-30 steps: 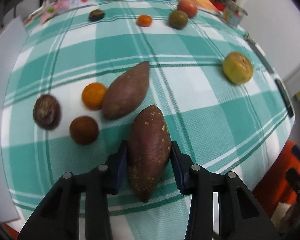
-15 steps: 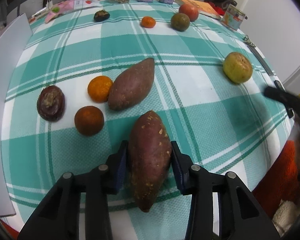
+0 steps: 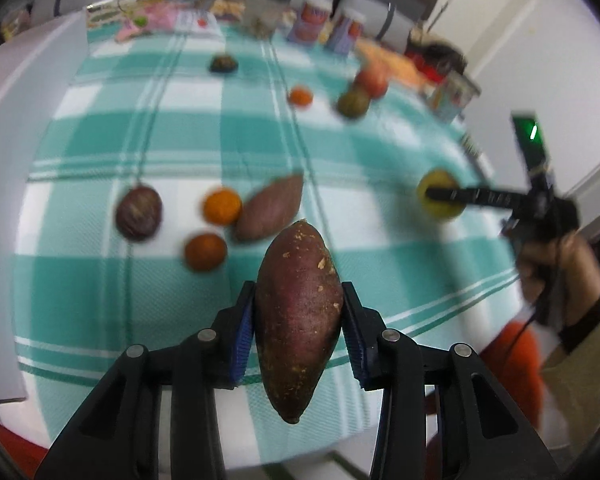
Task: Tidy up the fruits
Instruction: 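Close the left tool on the sweet potato while the right tool grasps the yellow apple, then carry both fruits over the white box and open both tools to drop them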
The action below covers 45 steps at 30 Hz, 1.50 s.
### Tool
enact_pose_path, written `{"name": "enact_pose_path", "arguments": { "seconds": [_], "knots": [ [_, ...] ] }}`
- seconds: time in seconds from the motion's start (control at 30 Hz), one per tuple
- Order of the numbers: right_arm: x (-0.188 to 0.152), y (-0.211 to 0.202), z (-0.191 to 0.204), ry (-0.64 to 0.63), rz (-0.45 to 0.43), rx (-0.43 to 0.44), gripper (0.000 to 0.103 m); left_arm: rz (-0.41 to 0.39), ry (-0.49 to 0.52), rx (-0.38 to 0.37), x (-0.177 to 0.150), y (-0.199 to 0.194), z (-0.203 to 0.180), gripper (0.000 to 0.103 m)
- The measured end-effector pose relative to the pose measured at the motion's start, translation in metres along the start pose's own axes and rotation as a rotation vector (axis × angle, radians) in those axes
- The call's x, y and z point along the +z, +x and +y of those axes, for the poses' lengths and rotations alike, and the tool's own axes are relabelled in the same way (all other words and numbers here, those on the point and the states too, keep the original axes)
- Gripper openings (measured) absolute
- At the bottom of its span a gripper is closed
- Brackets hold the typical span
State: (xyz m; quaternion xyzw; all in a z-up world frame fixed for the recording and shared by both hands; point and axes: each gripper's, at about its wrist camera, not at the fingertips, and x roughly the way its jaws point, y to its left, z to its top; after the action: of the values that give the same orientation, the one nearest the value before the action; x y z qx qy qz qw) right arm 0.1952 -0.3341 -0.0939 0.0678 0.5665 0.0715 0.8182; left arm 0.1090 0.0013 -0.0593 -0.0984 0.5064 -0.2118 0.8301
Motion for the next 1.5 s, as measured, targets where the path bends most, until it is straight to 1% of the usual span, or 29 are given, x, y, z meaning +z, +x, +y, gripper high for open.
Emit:
{"name": "enact_pose_path", "arguments": {
  "seconds": [0.07, 0.13, 0.2, 0.23, 0.27, 0.33, 0.37, 0.4, 0.43, 0.47, 0.5, 0.53, 0.57, 0.63, 0.67, 0.73, 0.77, 0.9, 1.03, 1.1, 1.13, 1.17, 1.23, 1.27, 1.3, 1.33, 1.37, 1.43, 1.5],
  "knots": [
    [0.004, -0.015, 0.008, 0.038, -0.016, 0.086, 0.069, -0.051, -0.027, -0.030, 0.011, -0.028, 0.009, 0.041],
    [0.012, -0.027, 0.023, 0.055, -0.034, 0.155, 0.069, -0.109, -0.055, -0.039, 0.023, -0.059, 0.024, 0.041],
    [0.024, -0.041, 0.053, 0.051, -0.057, 0.243, 0.069, -0.172, -0.090, -0.027, 0.035, -0.093, 0.046, 0.041],
    [0.033, -0.049, 0.076, 0.032, -0.068, 0.290, 0.069, -0.200, -0.106, -0.011, 0.040, -0.109, 0.059, 0.041],
    [0.037, -0.055, 0.091, 0.018, -0.073, 0.318, 0.069, -0.228, -0.127, 0.016, 0.046, -0.126, 0.075, 0.041],
    [0.051, -0.064, 0.154, -0.049, -0.084, 0.415, 0.069, -0.266, -0.159, 0.086, 0.051, -0.152, 0.107, 0.041],
    [0.054, -0.066, 0.175, -0.074, -0.084, 0.444, 0.069, -0.273, -0.173, 0.137, 0.052, -0.161, 0.125, 0.041],
    [0.057, -0.067, 0.211, -0.113, -0.080, 0.491, 0.069, -0.270, -0.201, 0.195, 0.053, -0.170, 0.150, 0.041],
    [0.059, -0.066, 0.238, -0.142, -0.072, 0.525, 0.069, -0.264, -0.218, 0.223, 0.052, -0.172, 0.163, 0.041],
    [0.059, -0.062, 0.280, -0.187, -0.052, 0.573, 0.069, -0.252, -0.242, 0.271, 0.050, -0.174, 0.184, 0.041],
    [0.059, -0.058, 0.307, -0.219, -0.038, 0.595, 0.069, -0.241, -0.255, 0.313, 0.047, -0.174, 0.199, 0.041],
    [0.057, -0.054, 0.332, -0.248, -0.025, 0.609, 0.069, -0.223, -0.266, 0.358, 0.045, -0.173, 0.214, 0.041],
    [0.053, -0.043, 0.370, -0.291, -0.003, 0.619, 0.069, -0.198, -0.280, 0.395, 0.039, -0.169, 0.230, 0.041],
    [0.045, -0.022, 0.422, -0.356, 0.037, 0.620, 0.069, -0.157, -0.319, 0.427, 0.031, -0.161, 0.255, 0.041],
    [0.040, -0.010, 0.444, -0.389, 0.055, 0.605, 0.069, -0.136, -0.340, 0.438, 0.026, -0.156, 0.267, 0.041],
    [0.030, 0.011, 0.478, -0.458, 0.084, 0.557, 0.069, -0.104, -0.366, 0.455, 0.019, -0.152, 0.284, 0.041],
    [0.021, 0.025, 0.499, -0.509, 0.097, 0.511, 0.069, -0.090, -0.383, 0.458, 0.015, -0.149, 0.292, 0.041],
    [-0.001, 0.055, 0.540, -0.632, 0.100, 0.374, 0.070, -0.070, -0.420, 0.468, 0.009, -0.148, 0.311, 0.041],
    [-0.002, 0.078, 0.550, -0.677, 0.093, 0.303, 0.071, -0.063, -0.449, 0.473, 0.000, -0.149, 0.316, 0.042],
    [-0.001, 0.077, 0.550, -0.675, 0.053, 0.290, 0.074, -0.085, -0.439, 0.494, 0.001, -0.153, 0.316, 0.051],
    [-0.001, 0.070, 0.545, -0.671, 0.030, 0.291, 0.078, -0.093, -0.437, 0.499, 0.002, -0.154, 0.314, 0.059],
    [0.003, 0.063, 0.541, -0.657, -0.004, 0.291, 0.081, -0.122, -0.432, 0.503, 0.004, -0.159, 0.308, 0.064],
    [0.009, 0.043, 0.520, -0.629, -0.053, 0.299, 0.082, -0.168, -0.407, 0.507, 0.008, -0.167, 0.300, 0.067],
    [0.011, 0.030, 0.509, -0.612, -0.087, 0.301, 0.084, -0.203, -0.372, 0.509, 0.012, -0.173, 0.285, 0.068],
    [0.015, 0.017, 0.494, -0.590, -0.124, 0.296, 0.085, -0.219, -0.352, 0.506, 0.014, -0.174, 0.278, 0.069],
    [0.016, 0.004, 0.478, -0.565, -0.155, 0.290, 0.088, -0.241, -0.321, 0.497, 0.017, -0.175, 0.264, 0.074],
    [0.016, -0.008, 0.457, -0.540, -0.178, 0.285, 0.091, -0.261, -0.286, 0.484, 0.020, -0.174, 0.247, 0.078],
    [0.013, -0.023, 0.418, -0.494, -0.210, 0.265, 0.092, -0.279, -0.231, 0.449, 0.024, -0.168, 0.219, 0.079],
    [0.005, -0.037, 0.379, -0.466, -0.240, 0.225, 0.095, -0.274, -0.161, 0.399, 0.027, -0.152, 0.183, 0.079]
  ]
}}
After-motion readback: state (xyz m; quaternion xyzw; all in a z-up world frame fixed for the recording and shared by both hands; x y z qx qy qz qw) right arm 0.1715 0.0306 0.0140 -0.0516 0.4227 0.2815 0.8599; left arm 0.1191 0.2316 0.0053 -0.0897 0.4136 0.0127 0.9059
